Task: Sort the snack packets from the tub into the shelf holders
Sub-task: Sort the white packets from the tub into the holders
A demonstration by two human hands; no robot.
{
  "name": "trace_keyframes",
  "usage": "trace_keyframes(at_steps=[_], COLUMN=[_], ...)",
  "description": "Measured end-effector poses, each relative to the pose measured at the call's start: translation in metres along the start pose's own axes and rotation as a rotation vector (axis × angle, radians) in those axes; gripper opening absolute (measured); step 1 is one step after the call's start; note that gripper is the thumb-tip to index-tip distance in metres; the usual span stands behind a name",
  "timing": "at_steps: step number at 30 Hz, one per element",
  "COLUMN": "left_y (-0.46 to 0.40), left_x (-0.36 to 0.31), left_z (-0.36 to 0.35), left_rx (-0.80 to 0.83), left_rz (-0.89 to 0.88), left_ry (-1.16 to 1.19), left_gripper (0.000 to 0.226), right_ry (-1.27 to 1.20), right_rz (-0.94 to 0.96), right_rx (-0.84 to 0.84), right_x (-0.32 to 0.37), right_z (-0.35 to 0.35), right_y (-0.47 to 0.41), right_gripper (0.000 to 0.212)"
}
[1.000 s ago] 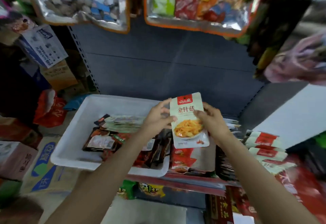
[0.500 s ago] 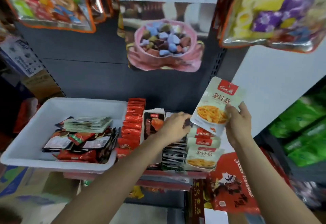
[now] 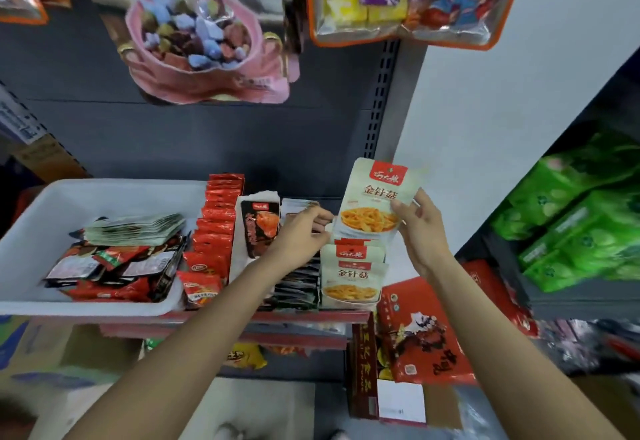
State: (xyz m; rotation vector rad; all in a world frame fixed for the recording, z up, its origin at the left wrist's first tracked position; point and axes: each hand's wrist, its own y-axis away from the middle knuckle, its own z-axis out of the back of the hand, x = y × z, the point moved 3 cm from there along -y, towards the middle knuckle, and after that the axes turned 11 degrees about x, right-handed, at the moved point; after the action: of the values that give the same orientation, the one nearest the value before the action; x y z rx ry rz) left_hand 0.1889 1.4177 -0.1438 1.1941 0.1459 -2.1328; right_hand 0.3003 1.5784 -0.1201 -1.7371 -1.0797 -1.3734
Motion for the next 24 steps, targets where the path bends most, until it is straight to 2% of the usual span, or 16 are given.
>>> trace_keyframes(at_steps=[5,10,12,14,18,22,24], left_y=[0.002,0.003,0.003,0.003,0.005,0.003,0.003], left_x=[-0.001,-0.004,-0.003,-0.003,-0.004,-0.005,-0.005], left_z=[0.0,0.001,0.002,0.003,0.004,0.005,0.005], left_rx=[-0.037,-0.042,-0.045,-0.045,-0.037,-0.029,-0.028], left_rz=[-0.002,-0.027,-0.027,-0.019,-0.029,-0.026,-0.026], left_ry=[0.042,0.041,0.059,0.07,0.058,0.032,0.018], left_gripper=[0.037,0.033,0.033,0.033,0.031,0.028,0.029], right_ry=[0.453,0.616,0.639,0.658,0.907,1.063,1.198], right_rz=[-0.12,-0.005,0.037,0.013,-0.13,-0.043,-0.064], right_rx=[0.016,-0.003,0.012,0.033,0.101,0.093,0.132], right_x=[-0.013,0.003,0.005,0.0,-0.011,0.001,-0.002], right_z=[0.002,0.0,-0.004,-0.007,-0.005,-0.009,-0.012], right_y=[0.004,-0.002,-0.004,-0.004,-0.003,-0.006,-0.007], right_gripper=[0.02,0.007,0.01,0.011,0.008,0.009,0.011])
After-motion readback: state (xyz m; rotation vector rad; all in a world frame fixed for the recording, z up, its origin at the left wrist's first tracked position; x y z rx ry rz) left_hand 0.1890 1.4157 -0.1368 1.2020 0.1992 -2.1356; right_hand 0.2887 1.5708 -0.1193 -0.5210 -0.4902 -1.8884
